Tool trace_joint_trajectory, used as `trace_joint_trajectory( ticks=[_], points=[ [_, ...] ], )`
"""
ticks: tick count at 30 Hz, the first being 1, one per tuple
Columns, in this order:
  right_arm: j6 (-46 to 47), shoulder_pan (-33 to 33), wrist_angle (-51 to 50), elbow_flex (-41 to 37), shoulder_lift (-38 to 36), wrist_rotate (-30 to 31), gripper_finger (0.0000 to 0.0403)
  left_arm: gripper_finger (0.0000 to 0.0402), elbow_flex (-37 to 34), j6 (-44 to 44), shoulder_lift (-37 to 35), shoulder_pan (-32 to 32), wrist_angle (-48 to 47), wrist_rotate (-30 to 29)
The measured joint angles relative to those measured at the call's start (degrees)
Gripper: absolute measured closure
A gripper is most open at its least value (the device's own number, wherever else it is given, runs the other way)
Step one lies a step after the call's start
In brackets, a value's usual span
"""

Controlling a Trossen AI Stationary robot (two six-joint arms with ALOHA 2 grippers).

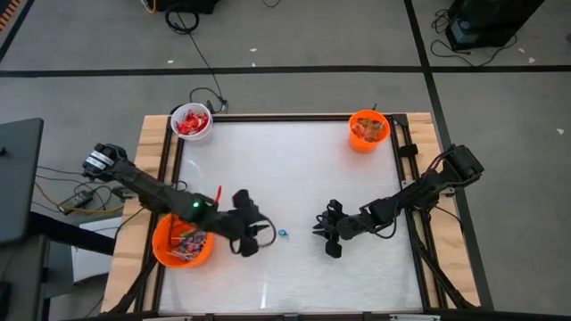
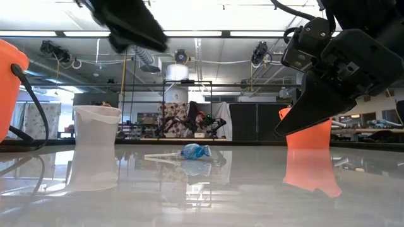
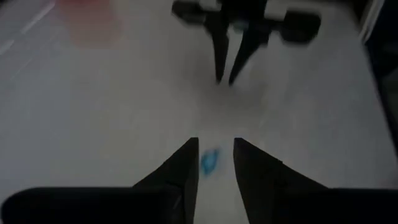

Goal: Sort candy by brand, put in halloween buckets
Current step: Put the blue lollipop into the bottom orange bucket

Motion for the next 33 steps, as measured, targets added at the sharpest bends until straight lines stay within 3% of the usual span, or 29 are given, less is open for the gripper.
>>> trace_joint_trajectory(
  ticks=[6,13,22,33],
  points=[
    [-0.04,0.0,0.02,0.0,0.0,-0.04,0.032,0.0242,-12.02,5.58,3.28,4.83,28.52,7.27],
    [-0.15,-0.14,0.04,0.0,0.0,-0.04,0.032,0.0203,-15.27,12.16,13.61,7.35,43.94,9.01],
    [-0.17,-0.17,-0.01,0.0,-0.02,0.37,0.032,0.0203,-10.74,16.27,26.24,7.47,47.32,12.24],
    [-0.17,-0.17,-0.21,0.0,-0.02,0.38,0.032,0.0203,-9.6,15.2,27.02,7.47,38.78,12.94]
  ],
)
